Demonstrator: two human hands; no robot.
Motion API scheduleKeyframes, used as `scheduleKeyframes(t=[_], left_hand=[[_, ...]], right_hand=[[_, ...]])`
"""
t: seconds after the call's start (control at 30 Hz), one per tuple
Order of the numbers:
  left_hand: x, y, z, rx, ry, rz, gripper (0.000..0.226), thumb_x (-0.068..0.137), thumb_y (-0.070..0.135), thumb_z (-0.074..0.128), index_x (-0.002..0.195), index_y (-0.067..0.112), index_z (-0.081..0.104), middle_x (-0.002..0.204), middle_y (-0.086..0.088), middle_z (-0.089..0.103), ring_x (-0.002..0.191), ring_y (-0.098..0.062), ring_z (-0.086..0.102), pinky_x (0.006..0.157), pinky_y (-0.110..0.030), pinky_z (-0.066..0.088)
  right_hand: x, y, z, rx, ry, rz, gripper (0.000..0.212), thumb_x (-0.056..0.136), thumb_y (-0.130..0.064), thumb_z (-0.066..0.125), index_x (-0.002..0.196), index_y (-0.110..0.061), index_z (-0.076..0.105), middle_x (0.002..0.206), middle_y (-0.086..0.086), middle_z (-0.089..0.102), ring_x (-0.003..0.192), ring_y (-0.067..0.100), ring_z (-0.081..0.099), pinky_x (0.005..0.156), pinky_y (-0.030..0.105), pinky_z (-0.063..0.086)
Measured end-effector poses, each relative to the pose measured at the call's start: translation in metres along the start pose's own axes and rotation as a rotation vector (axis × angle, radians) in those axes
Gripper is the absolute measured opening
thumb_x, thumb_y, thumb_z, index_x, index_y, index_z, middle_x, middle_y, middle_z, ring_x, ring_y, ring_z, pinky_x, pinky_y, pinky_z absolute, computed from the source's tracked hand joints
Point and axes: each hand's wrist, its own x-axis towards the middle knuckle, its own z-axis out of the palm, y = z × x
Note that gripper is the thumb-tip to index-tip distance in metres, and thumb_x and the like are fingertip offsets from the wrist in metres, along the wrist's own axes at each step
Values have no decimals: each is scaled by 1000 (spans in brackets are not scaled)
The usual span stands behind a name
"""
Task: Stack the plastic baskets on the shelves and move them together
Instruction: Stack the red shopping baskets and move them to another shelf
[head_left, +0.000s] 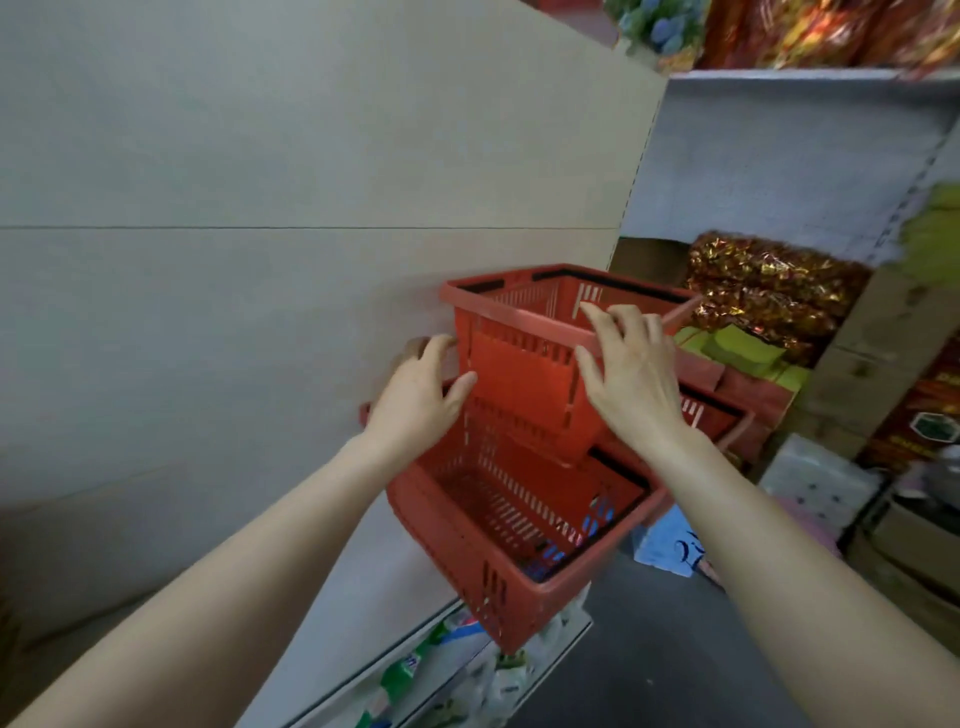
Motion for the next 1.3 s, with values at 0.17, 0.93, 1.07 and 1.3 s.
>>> scheduleKeyframes(t=[0.17, 0.93, 1.07, 1.3], left_hand=[[79, 8, 19, -54, 98, -77, 53, 95, 40, 49, 141, 13, 43, 143, -17, 44, 131, -34, 44, 106, -37, 34], [95, 75, 36, -650, -205, -573, 23, 93, 26, 58, 103, 10, 69, 96, -7, 65, 74, -15, 58, 65, -28, 53], [57, 114, 34, -857, -147, -642, 29, 96, 18, 52, 114, 0, 64, 93, -13, 70, 63, -14, 69, 58, -24, 58], [-13, 148, 37, -636, 292, -655, 22, 90, -1, 53, 101, 11, 69, 72, -4, 76, 59, -16, 72, 55, -28, 59]], right_hand=[[27, 35, 16, 271, 38, 491, 51, 97, -44, 43, 136, -12, 52, 132, 18, 49, 125, 35, 43, 106, 42, 33], [38, 188, 4, 1418, -273, 797, 35, 68, 18, 45, 87, -6, 63, 75, 11, 65, 61, 22, 64, 53, 27, 55], [41, 214, -14, 1497, -408, 626, 48, 74, 21, 42, 110, -4, 63, 84, 13, 64, 64, 20, 66, 50, 24, 57], [50, 207, 4, 1586, -576, 445, 64, 70, 25, 41, 121, -8, 62, 79, 9, 70, 59, 18, 65, 55, 25, 56]])
